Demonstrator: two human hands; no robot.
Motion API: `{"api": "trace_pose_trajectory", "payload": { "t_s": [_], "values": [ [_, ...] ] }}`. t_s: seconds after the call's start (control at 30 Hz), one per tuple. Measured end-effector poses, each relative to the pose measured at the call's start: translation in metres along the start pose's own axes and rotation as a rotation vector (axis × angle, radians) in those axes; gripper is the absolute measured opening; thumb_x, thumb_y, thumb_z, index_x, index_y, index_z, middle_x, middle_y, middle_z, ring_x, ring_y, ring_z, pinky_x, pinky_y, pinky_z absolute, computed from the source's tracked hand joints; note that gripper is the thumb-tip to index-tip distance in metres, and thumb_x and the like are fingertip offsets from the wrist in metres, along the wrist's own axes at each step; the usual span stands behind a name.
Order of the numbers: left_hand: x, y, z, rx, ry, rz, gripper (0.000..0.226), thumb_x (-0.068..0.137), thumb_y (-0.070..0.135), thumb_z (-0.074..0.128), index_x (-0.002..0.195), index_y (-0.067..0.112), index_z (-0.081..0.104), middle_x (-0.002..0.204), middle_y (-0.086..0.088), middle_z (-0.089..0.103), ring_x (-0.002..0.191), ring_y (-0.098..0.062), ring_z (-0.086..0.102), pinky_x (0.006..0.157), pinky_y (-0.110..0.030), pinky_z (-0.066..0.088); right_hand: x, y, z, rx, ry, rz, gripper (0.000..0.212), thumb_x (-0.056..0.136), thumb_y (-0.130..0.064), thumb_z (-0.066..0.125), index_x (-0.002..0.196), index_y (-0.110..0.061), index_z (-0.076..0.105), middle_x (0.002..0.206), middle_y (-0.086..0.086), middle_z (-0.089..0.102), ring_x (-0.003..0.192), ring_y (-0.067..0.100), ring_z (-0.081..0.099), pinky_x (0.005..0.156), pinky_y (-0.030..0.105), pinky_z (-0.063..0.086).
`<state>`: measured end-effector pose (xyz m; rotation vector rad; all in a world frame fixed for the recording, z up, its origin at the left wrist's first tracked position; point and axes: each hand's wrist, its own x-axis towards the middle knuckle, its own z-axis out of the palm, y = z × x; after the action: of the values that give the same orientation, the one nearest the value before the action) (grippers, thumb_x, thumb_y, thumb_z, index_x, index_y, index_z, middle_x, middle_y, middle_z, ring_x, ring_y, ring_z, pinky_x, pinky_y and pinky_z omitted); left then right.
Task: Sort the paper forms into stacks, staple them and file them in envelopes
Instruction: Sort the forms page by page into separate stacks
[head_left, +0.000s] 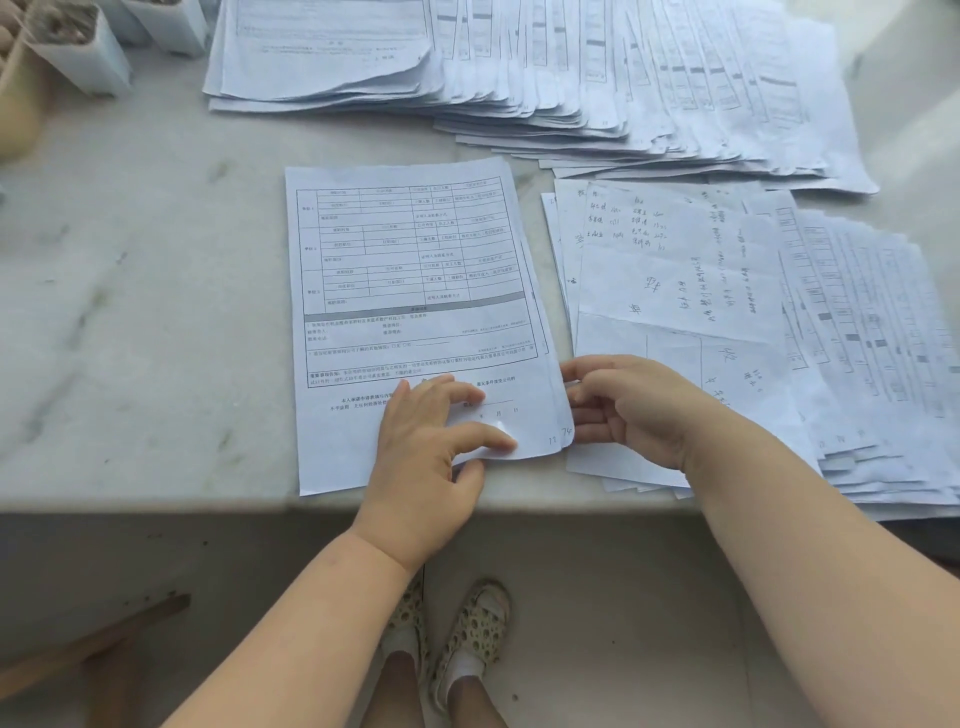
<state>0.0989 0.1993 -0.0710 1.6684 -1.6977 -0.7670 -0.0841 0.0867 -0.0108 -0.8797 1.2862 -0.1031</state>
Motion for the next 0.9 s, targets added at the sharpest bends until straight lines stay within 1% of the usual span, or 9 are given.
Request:
{"api": "trace_pose_trajectory", "payload": {
  "t_s": [0.1, 0.2, 0.27, 0.4, 0.5, 0.57, 0.63, 0.73, 0.9],
  "values": [
    [0.000, -0.003, 0.000, -0.013, -0.040, -0.006, 0.035, 0.067, 0.010, 0.059, 0.085, 0.038, 0.073, 0.115, 0.011, 0.053, 0.126, -0.009, 0.036, 0.117, -0.027, -0.001, 0.005, -0.005, 0.010, -0.035, 0.015, 0.040, 0.023, 0.098, -0.021, 0.054, 0.110, -0.008, 0.068, 0.101, 0.012, 0.075, 0.089, 0.026, 0.072, 0.073, 0.033, 0.058],
    [-0.003, -0.003, -0.005, -0.019, -0.158, -0.019, 0.028, 0.071, 0.028, 0.059, 0.093, 0.038, 0.071, 0.124, 0.018, 0.044, 0.134, -0.003, 0.027, 0.118, -0.025, -0.003, 0.008, 0.002, 0.024, -0.222, 0.154, 0.033, 0.019, 0.091, -0.005, 0.058, 0.103, -0.011, 0.071, 0.104, 0.013, 0.073, 0.093, 0.027, 0.070, 0.074, 0.035, 0.058],
    [-0.008, 0.001, -0.020, -0.047, -0.187, -0.052, 0.036, 0.074, 0.045, 0.053, 0.105, 0.036, 0.069, 0.132, 0.019, 0.041, 0.136, -0.001, 0.022, 0.116, -0.023, 0.005, 0.001, -0.001, 0.033, -0.372, 0.261, -0.027, 0.024, 0.088, -0.003, 0.053, 0.096, -0.016, 0.072, 0.092, 0.010, 0.073, 0.079, 0.022, 0.066, 0.067, 0.031, 0.051],
    [-0.007, 0.002, -0.075, 0.035, 0.076, -0.135, 0.049, 0.081, 0.043, 0.056, 0.126, 0.023, 0.058, 0.138, 0.001, 0.046, 0.131, -0.016, 0.037, 0.112, -0.026, 0.021, -0.036, -0.031, 0.038, -0.491, 0.351, -0.168, 0.019, 0.092, -0.009, 0.051, 0.085, -0.014, 0.068, 0.058, -0.009, 0.045, 0.054, 0.009, 0.040, 0.053, 0.022, 0.035],
    [0.016, 0.011, -0.113, -0.005, 0.236, -0.415, 0.074, 0.081, 0.021, 0.076, 0.144, 0.009, 0.038, 0.147, -0.012, 0.039, 0.136, -0.025, 0.034, 0.113, -0.032, 0.022, -0.064, -0.052, 0.031, -0.408, 0.408, -0.258, 0.015, 0.090, -0.010, 0.052, 0.079, -0.010, 0.063, 0.058, -0.008, 0.038, 0.055, 0.010, 0.034, 0.052, 0.022, 0.028],
    [0.039, 0.023, -0.133, -0.278, 0.198, -0.659, 0.088, 0.077, 0.020, 0.080, 0.148, 0.012, 0.029, 0.144, -0.009, 0.043, 0.129, -0.025, 0.045, 0.107, -0.038, 0.036, -0.078, -0.063, 0.025, -0.339, 0.409, -0.309, 0.015, 0.084, -0.017, 0.053, 0.085, -0.007, 0.064, 0.064, -0.002, 0.043, 0.061, 0.012, 0.038, 0.057, 0.025, 0.030],
    [0.062, 0.038, -0.143, -0.582, 0.125, -0.725, 0.065, 0.078, 0.028, 0.080, 0.134, 0.013, 0.049, 0.124, -0.004, 0.063, 0.102, -0.017, 0.066, 0.083, -0.033, 0.053, -0.086, -0.069, 0.014, -0.224, 0.373, -0.345, 0.024, 0.076, -0.024, 0.052, 0.088, -0.009, 0.065, 0.072, 0.002, 0.050, 0.067, 0.014, 0.044, 0.062, 0.029, 0.035],
    [0.090, 0.071, -0.139, -0.668, 0.153, -0.646, 0.014, 0.089, 0.003, 0.061, 0.101, 0.011, 0.064, 0.091, -0.002, 0.073, 0.065, -0.007, 0.069, 0.053, -0.021, 0.052, -0.087, -0.077, -0.011, -0.076, 0.277, -0.370, 0.021, 0.087, -0.014, 0.052, 0.097, -0.017, 0.070, 0.085, 0.001, 0.068, 0.074, 0.011, 0.056, 0.061, 0.023, 0.041],
    [0.145, 0.110, -0.093, -0.687, 0.177, -0.519, 0.018, 0.091, 0.002, 0.057, 0.104, 0.013, 0.065, 0.092, -0.001, 0.076, 0.077, -0.012, 0.071, 0.057, -0.019, 0.055, -0.062, -0.086, -0.072, -0.007, 0.347, -0.357, 0.026, 0.091, -0.008, 0.049, 0.103, -0.020, 0.069, 0.100, -0.003, 0.074, 0.095, 0.018, 0.068, 0.084, 0.037, 0.057]
  ]
}}
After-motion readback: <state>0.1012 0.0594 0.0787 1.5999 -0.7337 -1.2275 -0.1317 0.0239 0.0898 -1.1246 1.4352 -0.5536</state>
